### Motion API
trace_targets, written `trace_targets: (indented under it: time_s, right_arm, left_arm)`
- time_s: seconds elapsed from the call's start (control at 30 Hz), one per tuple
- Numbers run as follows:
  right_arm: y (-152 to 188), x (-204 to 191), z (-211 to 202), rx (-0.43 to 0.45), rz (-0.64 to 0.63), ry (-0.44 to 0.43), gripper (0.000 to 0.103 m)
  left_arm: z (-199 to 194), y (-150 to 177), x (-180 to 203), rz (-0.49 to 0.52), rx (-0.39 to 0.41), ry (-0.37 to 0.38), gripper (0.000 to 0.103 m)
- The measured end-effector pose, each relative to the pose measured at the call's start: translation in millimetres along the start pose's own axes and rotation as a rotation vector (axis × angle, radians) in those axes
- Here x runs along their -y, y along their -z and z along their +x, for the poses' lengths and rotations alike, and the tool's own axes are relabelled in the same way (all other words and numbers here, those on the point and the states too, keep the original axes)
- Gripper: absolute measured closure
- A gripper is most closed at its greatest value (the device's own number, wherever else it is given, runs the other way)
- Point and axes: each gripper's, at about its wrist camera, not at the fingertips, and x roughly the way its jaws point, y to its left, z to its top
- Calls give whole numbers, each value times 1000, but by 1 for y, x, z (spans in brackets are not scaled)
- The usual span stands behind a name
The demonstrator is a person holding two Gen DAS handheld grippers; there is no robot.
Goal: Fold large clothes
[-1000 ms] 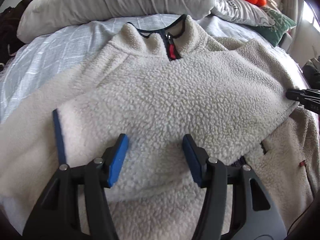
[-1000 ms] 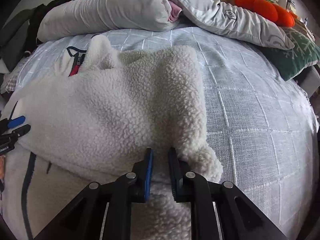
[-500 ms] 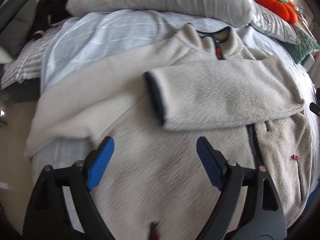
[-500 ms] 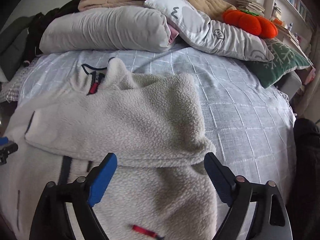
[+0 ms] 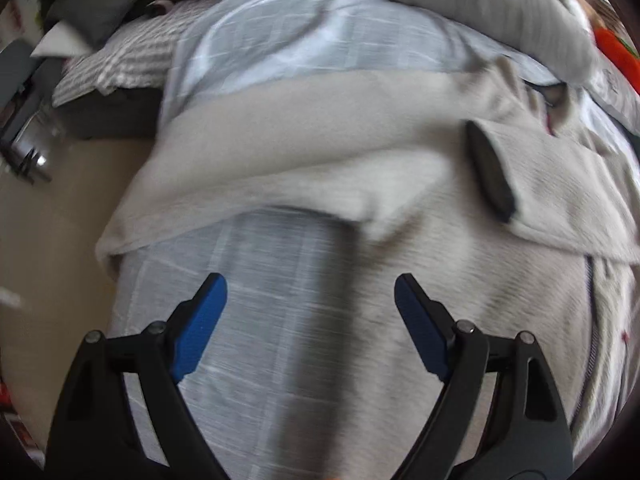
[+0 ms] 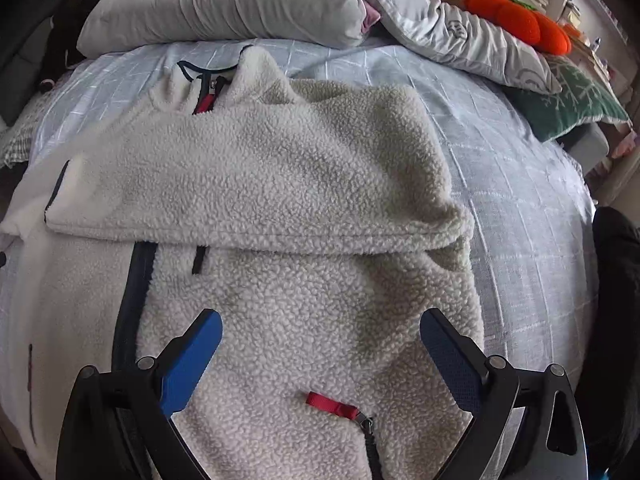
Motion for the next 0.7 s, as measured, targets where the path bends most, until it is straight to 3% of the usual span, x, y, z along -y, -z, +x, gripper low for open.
trace_targets:
  time_s: [0.13,0.27,0.7]
  right_arm:
    - [-2,-11,-1,4,-17,-11,2]
    - [-5,-23,4,-7,-37,-22,2]
    - [-6,-25,12,-27,-30,-26,2]
  left_arm:
    - [19,-6,-32,-61,-4,-89,17]
    - [34,-9,-62,-165,-17,-97,17]
    - [79,-13,-137,-538,-34,53,17]
